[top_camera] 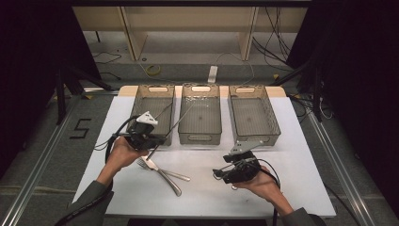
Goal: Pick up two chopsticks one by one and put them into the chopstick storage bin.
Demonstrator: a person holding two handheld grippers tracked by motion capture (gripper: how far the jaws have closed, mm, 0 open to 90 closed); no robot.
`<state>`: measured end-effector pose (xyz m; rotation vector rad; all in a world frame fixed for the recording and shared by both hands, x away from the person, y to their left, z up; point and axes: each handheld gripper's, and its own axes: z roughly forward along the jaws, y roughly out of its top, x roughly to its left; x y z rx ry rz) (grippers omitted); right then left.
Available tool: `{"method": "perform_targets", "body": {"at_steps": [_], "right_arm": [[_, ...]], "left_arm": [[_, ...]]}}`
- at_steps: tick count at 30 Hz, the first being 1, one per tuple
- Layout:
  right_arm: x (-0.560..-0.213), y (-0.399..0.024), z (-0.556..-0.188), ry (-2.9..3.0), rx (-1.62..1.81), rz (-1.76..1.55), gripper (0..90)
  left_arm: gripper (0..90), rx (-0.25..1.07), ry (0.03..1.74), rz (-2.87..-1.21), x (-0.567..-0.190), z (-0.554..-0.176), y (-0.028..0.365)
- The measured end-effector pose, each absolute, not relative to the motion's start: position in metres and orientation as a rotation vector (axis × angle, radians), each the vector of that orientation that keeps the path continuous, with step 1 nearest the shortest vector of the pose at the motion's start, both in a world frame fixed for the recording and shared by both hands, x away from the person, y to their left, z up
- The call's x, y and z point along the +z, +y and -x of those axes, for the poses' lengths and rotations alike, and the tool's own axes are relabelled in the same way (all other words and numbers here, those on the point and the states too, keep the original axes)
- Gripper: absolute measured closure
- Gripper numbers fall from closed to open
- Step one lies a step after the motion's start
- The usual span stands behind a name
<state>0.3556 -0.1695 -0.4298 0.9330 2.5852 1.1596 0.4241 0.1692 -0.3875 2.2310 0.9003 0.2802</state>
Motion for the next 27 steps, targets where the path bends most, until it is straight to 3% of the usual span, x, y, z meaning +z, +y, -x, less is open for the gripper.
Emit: {"method": "perform_targets", "body": {"at_steps": [27], "right_arm": [[-0.440, -0.175, -0.345, 2.588, 1.156, -0.961, 29.8]], "left_arm": [[85.0, 0.358, 1.217, -2.106, -0.375, -0.514, 0.199]]}}
